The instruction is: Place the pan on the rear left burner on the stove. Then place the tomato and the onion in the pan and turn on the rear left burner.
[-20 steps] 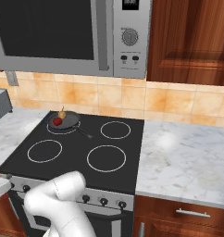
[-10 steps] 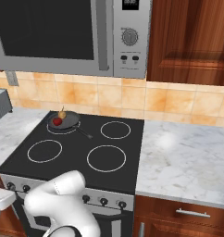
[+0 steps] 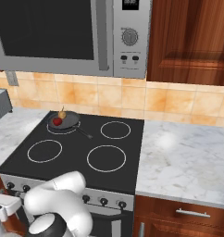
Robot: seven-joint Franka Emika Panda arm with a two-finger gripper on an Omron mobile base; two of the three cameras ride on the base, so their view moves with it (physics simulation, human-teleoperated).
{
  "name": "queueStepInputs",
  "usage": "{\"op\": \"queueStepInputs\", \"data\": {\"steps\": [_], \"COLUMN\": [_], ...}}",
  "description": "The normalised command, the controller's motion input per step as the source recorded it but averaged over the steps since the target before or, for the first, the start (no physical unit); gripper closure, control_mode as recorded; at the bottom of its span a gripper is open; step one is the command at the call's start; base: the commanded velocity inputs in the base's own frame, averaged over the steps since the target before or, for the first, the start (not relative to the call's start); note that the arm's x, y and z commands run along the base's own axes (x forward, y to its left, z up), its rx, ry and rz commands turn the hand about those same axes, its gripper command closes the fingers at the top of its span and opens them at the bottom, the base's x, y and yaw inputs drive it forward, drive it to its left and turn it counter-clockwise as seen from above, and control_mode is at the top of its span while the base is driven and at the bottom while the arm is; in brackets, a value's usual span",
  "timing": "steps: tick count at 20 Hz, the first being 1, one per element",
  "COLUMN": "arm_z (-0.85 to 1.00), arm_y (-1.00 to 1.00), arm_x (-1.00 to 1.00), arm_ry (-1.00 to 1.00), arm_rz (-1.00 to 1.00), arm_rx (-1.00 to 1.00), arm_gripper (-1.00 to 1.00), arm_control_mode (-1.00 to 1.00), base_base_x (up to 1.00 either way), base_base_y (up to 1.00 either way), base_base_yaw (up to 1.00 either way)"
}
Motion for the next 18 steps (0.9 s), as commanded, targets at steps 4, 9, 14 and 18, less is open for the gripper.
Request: {"op": "queueStepInputs", "data": {"steps": [4, 9, 14, 18], "arm_z": [-0.4, -0.33, -0.19, -0.11], "arm_y": [0.28, 0.15, 0.04, 0.01], "arm_x": [0.07, 0.1, 0.11, 0.21], "arm_ry": [0.0, 0.0, 0.0, 0.0], "arm_rz": [0.0, 0.0, 0.0, -0.01], "arm_rx": [0.0, 0.0, 0.0, 0.0], "arm_gripper": [-1.0, -1.0, -1.0, -1.0], "arm_control_mode": [-1.0, -1.0, -1.0, -1.0], "base_base_x": [0.0, 0.0, 0.0, 0.0], "base_base_y": [0.0, 0.0, 0.0, 0.0], "base_base_yaw": [0.0, 0.0, 0.0, 0.0]}}
